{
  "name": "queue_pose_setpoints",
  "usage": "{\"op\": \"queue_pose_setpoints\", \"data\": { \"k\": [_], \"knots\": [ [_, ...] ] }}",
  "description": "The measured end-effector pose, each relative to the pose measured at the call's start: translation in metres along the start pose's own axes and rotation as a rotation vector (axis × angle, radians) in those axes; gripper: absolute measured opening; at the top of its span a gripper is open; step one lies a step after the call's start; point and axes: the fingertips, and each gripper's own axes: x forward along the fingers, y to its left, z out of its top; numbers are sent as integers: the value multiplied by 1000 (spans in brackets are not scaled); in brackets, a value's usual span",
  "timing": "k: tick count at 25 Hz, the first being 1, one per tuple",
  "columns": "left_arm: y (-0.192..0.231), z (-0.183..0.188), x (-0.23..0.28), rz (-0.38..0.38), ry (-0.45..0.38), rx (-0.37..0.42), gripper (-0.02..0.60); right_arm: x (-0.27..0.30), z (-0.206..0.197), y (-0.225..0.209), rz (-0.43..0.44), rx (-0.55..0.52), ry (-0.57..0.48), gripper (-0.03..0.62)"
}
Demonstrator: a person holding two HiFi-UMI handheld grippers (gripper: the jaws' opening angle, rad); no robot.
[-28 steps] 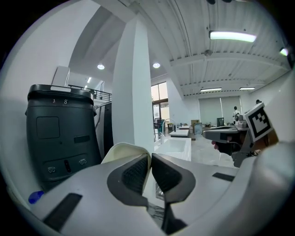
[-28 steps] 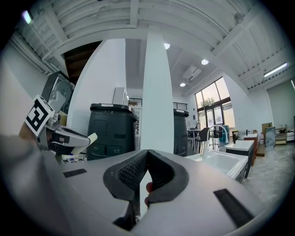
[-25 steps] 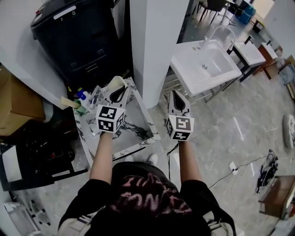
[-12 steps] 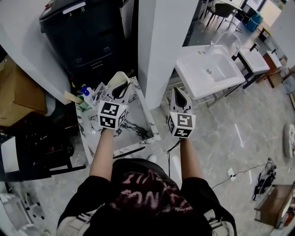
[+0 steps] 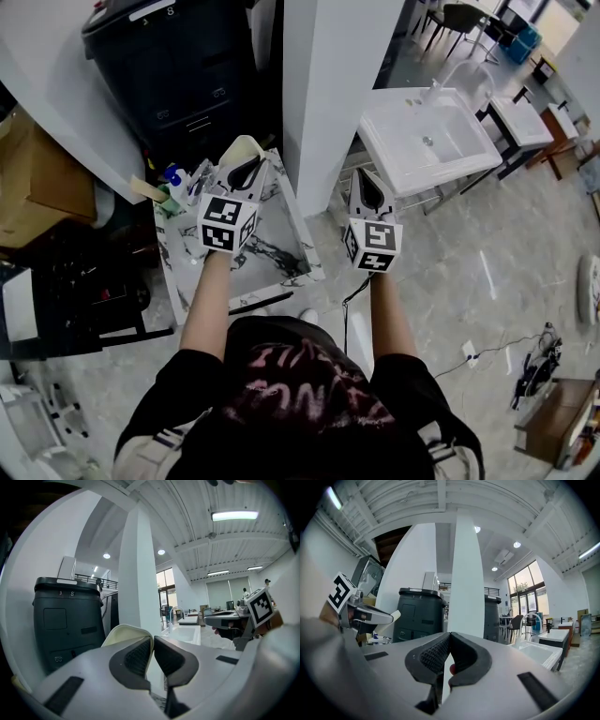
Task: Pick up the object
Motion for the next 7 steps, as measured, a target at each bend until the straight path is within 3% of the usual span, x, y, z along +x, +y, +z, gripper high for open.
{"op": "queue_pose_setpoints", "data": {
  "k": [7],
  "knots": [
    [0, 1, 2, 6, -1, 1, 35, 3, 5, -6, 2, 6, -8, 14]
  ]
}}
